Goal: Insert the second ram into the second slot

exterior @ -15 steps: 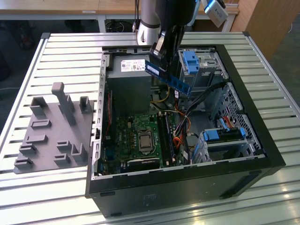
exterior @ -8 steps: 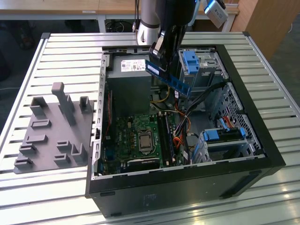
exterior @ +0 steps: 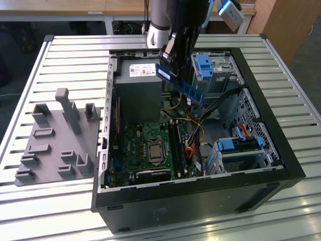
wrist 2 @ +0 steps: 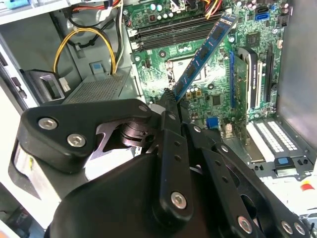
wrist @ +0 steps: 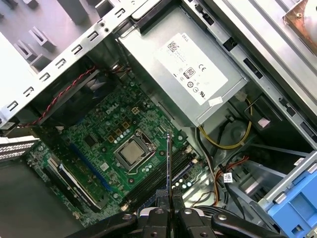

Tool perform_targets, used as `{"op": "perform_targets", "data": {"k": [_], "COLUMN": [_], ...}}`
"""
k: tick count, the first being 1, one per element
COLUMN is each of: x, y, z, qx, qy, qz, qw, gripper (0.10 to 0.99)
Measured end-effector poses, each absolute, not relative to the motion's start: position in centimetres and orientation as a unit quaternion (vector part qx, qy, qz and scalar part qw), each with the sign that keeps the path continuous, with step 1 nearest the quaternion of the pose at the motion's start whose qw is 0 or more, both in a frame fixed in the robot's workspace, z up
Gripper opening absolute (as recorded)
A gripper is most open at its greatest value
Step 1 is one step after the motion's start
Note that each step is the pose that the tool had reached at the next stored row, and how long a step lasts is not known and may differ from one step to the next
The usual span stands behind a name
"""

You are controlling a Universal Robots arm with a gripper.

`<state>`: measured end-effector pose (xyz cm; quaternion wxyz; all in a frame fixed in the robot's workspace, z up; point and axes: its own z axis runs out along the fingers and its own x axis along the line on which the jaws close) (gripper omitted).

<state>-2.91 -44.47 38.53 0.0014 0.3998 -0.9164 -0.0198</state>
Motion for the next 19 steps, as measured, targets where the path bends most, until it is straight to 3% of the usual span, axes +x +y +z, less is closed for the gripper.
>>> {"op": "perform_targets", "data": {"k": [19], "x": [-2.91], "y": [-44.47], "z": [38.53], "qx": [0.371], "qy": [-0.928], "qz": [-0.020], "qw": [0.001], "gripper": [0.137]}}
